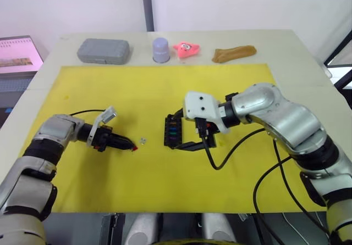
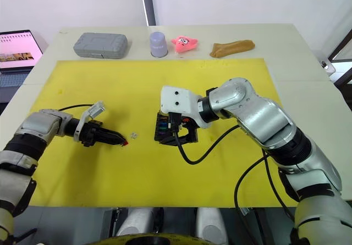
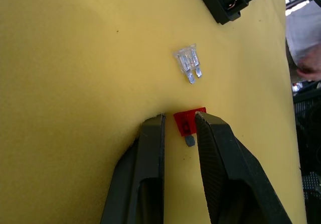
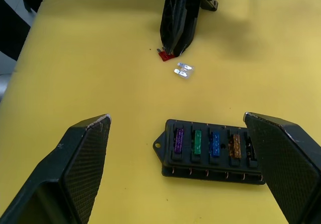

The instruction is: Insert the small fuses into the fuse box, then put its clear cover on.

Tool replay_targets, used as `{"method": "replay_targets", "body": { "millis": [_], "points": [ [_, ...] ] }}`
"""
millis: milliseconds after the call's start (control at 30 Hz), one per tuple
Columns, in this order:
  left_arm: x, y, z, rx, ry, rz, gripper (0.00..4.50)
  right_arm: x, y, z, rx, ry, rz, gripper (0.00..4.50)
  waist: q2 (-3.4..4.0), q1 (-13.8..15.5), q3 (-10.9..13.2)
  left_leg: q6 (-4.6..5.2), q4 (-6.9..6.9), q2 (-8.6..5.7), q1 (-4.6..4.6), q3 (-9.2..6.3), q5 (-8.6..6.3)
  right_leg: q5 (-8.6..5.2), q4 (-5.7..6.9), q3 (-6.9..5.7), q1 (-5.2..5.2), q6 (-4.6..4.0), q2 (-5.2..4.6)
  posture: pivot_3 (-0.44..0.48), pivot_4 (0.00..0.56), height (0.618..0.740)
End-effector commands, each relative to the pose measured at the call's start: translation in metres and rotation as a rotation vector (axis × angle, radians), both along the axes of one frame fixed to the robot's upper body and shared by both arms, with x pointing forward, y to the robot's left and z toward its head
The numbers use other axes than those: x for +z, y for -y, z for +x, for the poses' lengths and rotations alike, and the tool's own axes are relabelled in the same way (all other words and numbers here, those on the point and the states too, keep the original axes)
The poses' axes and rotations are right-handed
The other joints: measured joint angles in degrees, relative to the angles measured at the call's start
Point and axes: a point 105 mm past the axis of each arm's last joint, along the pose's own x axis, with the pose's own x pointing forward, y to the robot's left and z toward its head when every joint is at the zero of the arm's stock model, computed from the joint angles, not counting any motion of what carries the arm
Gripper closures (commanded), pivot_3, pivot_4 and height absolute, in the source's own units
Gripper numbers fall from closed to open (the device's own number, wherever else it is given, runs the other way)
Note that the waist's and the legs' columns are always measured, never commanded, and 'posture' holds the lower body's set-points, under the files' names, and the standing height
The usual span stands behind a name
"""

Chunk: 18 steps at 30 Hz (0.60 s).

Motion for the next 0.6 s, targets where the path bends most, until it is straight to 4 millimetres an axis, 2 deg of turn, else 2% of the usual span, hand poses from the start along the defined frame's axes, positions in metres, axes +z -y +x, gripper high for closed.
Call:
{"method": "replay_targets", "body": {
  "millis": [33,233,600],
  "points": [
    [0.01,0.002,-0.003,-0.017,0.01,-0.023,3.46,0.009,-0.003,-0.004,0.033,0.05,0.008,0.0,0.0,0.0,0.0,0.0,0.0,0.0,-0.01,-0.01,0.0,0.0,0.0,0.0,-0.01,0.0,0.0,0.0,0.15,0.74],
    [0.017,0.004,-0.012,-0.043,-0.01,-0.043,3.46,0.009,-0.004,-0.004,0.033,0.052,0.006,0.0,-0.02,-0.22,0.01,0.01,-0.01,0.0,-0.11,-0.04,-0.01,0.0,-0.01,0.01,-0.13,0.0,-0.01,0.0,0.15,0.74],
    [0.008,-0.001,-0.021,-0.059,-0.03,0.0,3.46,0.007,-0.004,-0.003,0.026,0.056,0.004,0.0,-0.02,-0.25,0.01,0.01,-0.02,0.0,-0.13,-0.03,-0.01,0.0,-0.02,0.01,-0.15,0.0,0.0,0.0,0.15,0.74]
  ]
}}
